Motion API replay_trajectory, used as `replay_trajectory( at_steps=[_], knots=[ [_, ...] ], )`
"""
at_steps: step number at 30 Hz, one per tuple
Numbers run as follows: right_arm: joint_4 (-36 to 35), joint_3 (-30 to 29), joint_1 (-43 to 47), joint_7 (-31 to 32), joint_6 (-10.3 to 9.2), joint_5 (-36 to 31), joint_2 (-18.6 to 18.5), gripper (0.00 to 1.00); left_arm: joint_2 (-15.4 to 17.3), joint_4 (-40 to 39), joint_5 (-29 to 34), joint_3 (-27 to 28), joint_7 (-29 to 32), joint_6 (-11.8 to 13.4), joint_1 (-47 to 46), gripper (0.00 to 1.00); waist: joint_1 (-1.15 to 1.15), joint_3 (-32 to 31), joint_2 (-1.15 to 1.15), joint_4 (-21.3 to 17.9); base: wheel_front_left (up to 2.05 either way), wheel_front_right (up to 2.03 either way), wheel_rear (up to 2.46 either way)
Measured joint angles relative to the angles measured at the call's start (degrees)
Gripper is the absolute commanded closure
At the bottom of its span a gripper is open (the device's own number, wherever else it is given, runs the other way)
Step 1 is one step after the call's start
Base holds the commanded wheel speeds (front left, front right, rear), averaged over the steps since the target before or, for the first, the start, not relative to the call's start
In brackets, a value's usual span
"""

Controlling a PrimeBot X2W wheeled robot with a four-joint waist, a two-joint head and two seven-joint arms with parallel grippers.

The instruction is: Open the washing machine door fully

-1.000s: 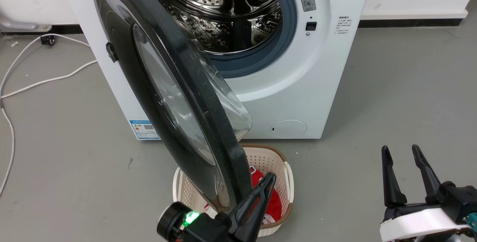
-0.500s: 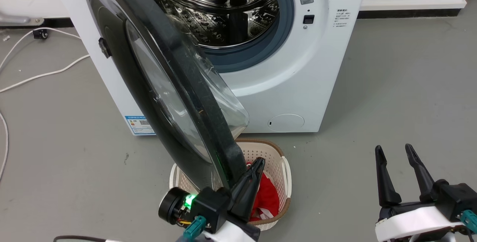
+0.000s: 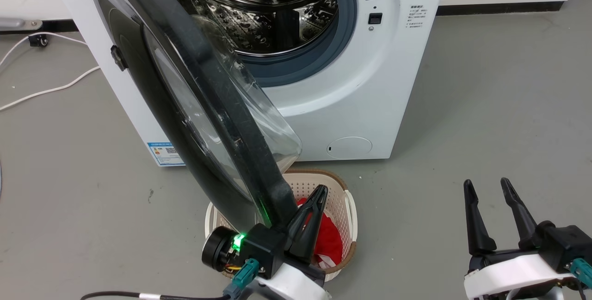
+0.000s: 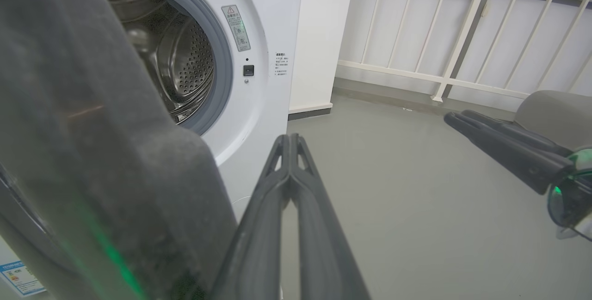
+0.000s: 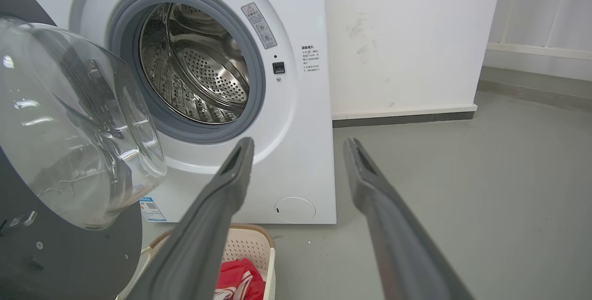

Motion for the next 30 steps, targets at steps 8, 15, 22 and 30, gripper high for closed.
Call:
replay_trajectory(
  at_steps=[8,15,22,30],
  knots=[
    [0.1,0.2,0.0,0.0,0.00,0.1,0.0,0.00,1.2,-2.1,0.1,0.4,-1.5,2.0,3.5,1.00,-0.01,-0.5,0.00,0.9,0.00,0.00,0.00],
    [-0.3,-0.6,0.3,0.3,0.00,0.1,0.0,0.00,2.3,-6.0,-0.3,1.2,-2.2,4.0,8.3,1.00,0.00,-0.5,0.00,3.2,0.00,0.00,0.00],
    [-1.0,-0.9,0.4,0.6,0.00,0.2,0.0,0.00,3.2,-8.8,-0.4,1.3,-2.2,5.3,11.3,1.00,0.00,-0.3,0.00,7.5,0.00,0.00,0.00],
    [-2.0,-1.5,0.7,1.3,0.00,-0.2,0.0,0.00,4.3,-9.9,-1.7,4.5,-2.3,7.9,13.6,1.00,0.00,-0.3,0.00,13.8,0.00,0.00,0.00]
  ],
)
